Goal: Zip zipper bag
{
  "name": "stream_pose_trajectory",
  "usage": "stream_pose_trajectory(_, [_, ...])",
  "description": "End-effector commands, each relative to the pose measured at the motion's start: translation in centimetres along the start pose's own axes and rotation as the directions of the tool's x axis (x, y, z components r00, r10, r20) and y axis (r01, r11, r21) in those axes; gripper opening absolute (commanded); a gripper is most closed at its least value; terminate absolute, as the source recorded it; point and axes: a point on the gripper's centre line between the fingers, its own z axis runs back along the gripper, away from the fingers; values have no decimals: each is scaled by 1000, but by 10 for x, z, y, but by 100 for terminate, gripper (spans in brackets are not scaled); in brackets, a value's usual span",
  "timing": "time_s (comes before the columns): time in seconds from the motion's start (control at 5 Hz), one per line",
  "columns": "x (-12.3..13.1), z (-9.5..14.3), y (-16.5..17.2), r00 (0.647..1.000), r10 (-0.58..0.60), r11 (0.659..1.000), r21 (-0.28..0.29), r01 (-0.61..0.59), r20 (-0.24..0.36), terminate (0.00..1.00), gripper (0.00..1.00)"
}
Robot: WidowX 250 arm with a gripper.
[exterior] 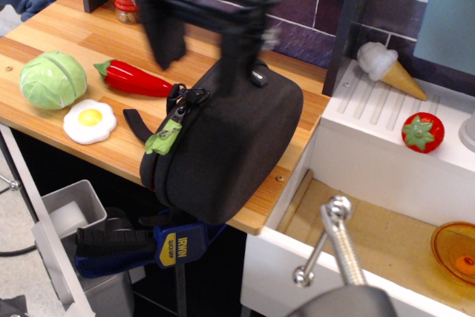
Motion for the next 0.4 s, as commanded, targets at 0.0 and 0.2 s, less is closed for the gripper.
stream_pose_trajectory(0.0, [-13,-12,23,999,-24,999,25,23,30,0,100])
stream_pose_trajectory(0.2, [-20,-26,24,998,-43,999,24,42,43,0,100])
